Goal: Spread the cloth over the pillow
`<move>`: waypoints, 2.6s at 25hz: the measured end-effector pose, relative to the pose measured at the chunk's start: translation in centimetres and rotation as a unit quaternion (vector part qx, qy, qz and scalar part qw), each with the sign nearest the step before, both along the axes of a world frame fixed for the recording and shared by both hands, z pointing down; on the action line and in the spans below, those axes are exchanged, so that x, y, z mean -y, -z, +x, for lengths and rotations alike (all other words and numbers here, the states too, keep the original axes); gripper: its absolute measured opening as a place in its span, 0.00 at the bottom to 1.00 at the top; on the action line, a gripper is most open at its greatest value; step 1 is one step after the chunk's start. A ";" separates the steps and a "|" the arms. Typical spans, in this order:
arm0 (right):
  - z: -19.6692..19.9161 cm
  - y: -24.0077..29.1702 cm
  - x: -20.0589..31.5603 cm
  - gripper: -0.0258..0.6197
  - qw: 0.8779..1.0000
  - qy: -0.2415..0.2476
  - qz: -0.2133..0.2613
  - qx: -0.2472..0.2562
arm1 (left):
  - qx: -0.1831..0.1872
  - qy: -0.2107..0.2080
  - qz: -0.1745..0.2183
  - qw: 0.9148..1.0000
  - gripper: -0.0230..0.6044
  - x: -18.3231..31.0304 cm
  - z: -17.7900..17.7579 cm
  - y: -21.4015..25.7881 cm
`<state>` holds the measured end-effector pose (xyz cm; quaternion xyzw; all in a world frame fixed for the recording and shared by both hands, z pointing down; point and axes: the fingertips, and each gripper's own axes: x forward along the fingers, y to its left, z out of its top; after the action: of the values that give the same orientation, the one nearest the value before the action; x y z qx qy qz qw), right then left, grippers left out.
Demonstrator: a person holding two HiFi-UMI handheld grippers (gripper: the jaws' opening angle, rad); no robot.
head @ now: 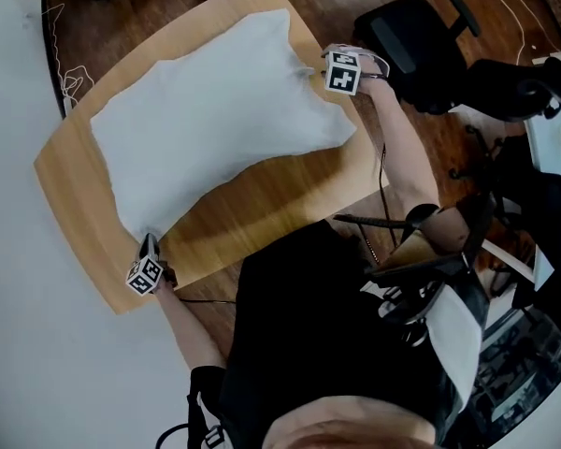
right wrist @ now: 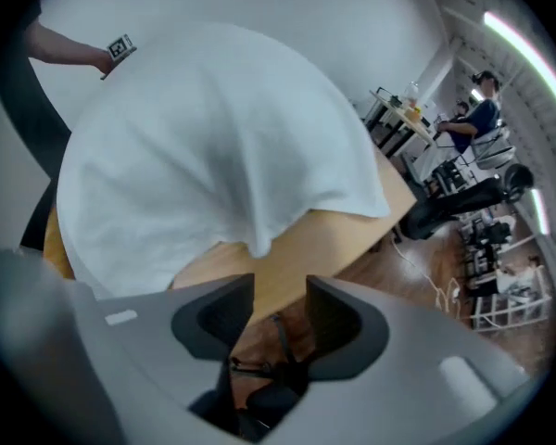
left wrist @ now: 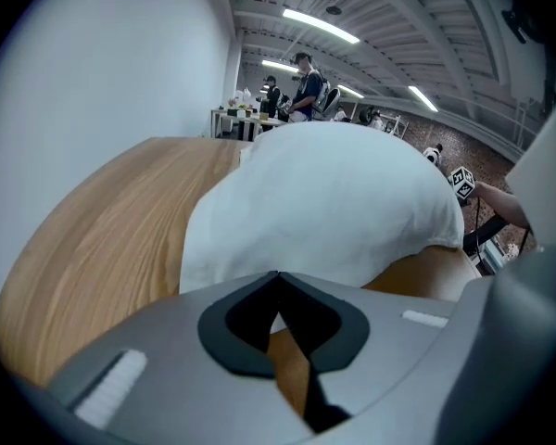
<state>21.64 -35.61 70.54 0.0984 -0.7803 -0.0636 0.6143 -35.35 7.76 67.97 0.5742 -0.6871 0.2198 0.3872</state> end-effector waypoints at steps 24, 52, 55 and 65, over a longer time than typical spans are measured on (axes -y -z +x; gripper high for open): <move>-12.9 1.8 19.2 0.15 0.973 -0.078 0.062 0.210 | -0.029 0.030 0.017 0.999 0.04 -3.3 7.1 1.9; 4.0 0.2 -22.2 0.05 0.982 -0.055 -0.144 0.106 | -0.060 -0.181 0.098 0.977 0.04 10.9 16.5 5.7; 4.3 -3.4 -21.7 0.13 0.982 -0.071 -0.125 0.120 | -0.063 -0.176 0.083 0.979 0.04 9.6 17.5 4.2; 2.1 7.9 -24.0 0.05 0.970 -0.092 -0.133 0.180 | -0.046 -0.112 0.024 0.992 0.04 3.9 6.6 1.5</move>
<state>23.74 -11.57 62.68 0.0972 -0.8671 0.1160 0.4746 -28.79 3.83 66.52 0.6661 -0.6052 0.2186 0.3772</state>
